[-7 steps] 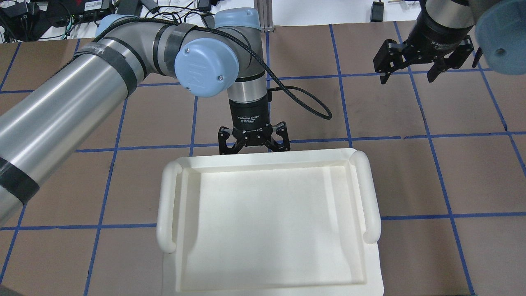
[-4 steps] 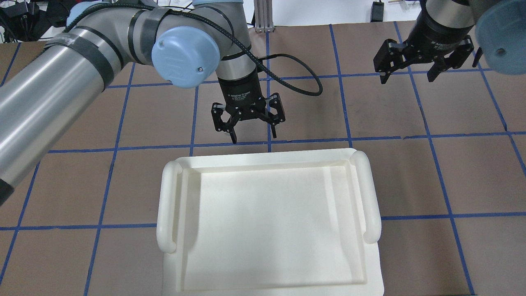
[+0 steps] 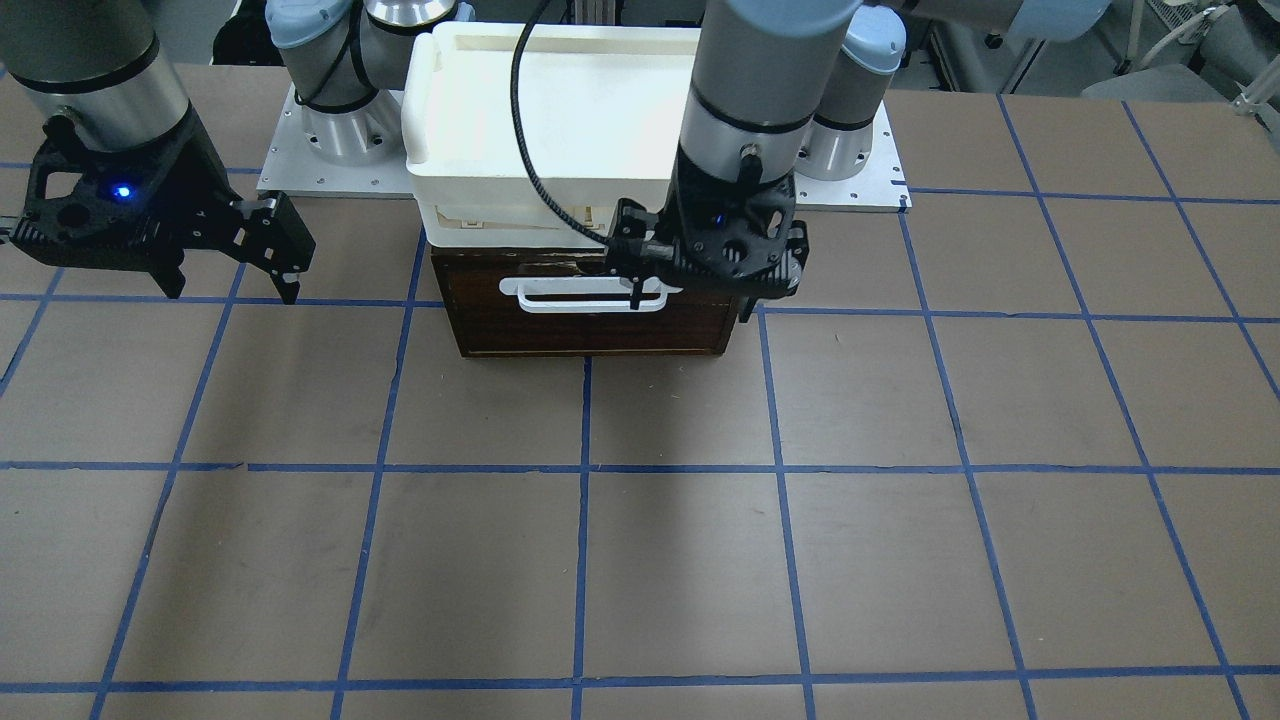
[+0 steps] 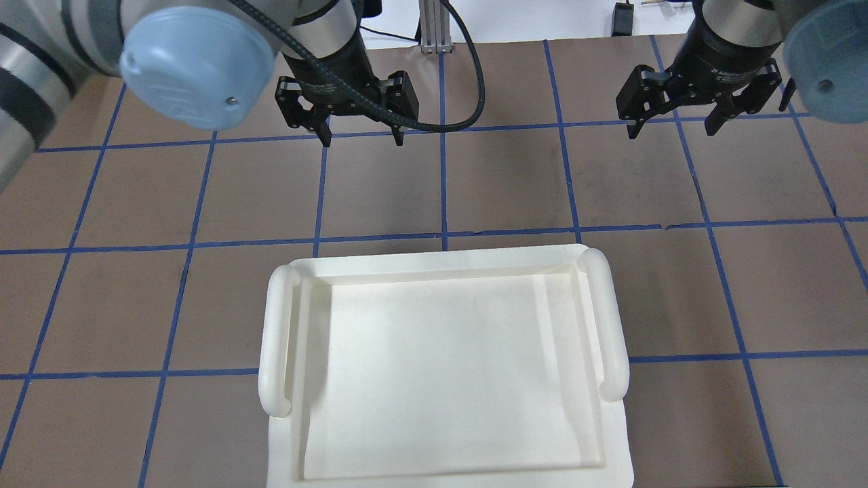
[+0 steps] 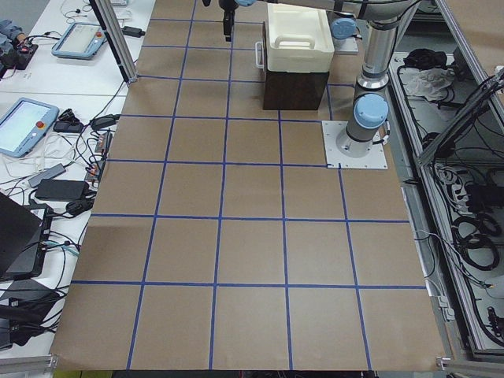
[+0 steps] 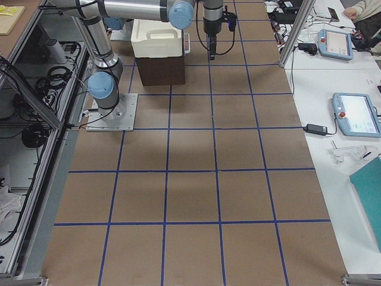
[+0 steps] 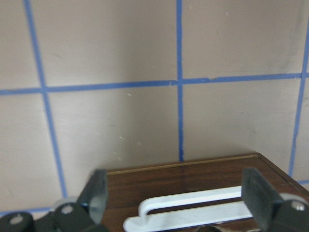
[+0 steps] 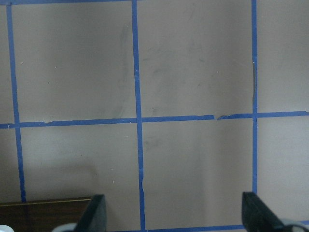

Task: Put scissors in drawer and close it

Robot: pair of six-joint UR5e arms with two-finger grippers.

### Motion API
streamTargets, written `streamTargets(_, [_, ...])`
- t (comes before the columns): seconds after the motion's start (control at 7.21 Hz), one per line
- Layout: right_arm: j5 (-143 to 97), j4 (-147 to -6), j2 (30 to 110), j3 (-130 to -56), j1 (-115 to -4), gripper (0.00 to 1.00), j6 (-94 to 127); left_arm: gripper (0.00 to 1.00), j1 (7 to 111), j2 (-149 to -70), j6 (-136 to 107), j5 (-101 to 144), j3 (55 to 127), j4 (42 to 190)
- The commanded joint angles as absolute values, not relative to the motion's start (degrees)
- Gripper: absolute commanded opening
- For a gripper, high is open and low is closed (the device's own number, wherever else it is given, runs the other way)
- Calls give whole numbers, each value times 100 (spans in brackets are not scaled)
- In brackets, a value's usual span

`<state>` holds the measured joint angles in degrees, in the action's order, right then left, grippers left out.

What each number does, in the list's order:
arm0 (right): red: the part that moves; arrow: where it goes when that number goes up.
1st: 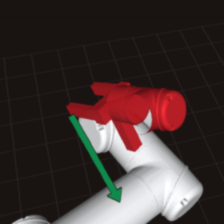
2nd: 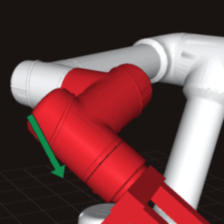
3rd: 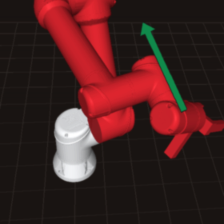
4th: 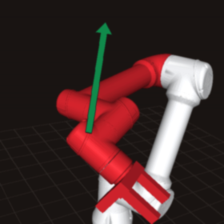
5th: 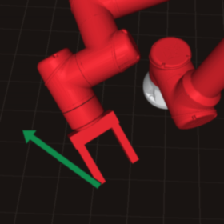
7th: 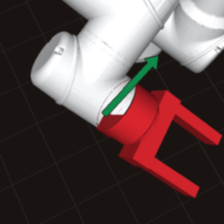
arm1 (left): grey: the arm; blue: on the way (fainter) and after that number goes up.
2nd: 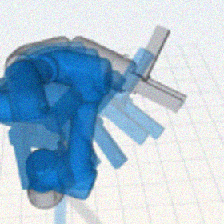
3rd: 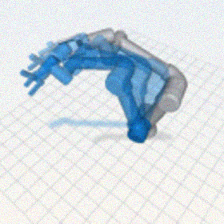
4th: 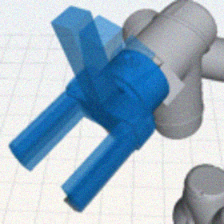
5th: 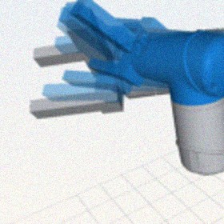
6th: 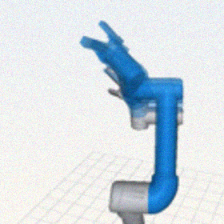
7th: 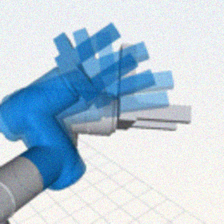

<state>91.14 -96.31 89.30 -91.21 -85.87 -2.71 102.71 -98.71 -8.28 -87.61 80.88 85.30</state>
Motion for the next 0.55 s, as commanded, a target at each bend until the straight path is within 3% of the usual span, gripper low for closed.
streamTargets(0.0, [9027,-9589,8947,-9123,-8613,100,-246,100,9557,-9266,-239,-8824,8295,8552])
streamTargets(0.42, [9009,-9589,8956,-9158,-8640,100,-246,100,9413,-8502,-281,-8859,9138,8490])
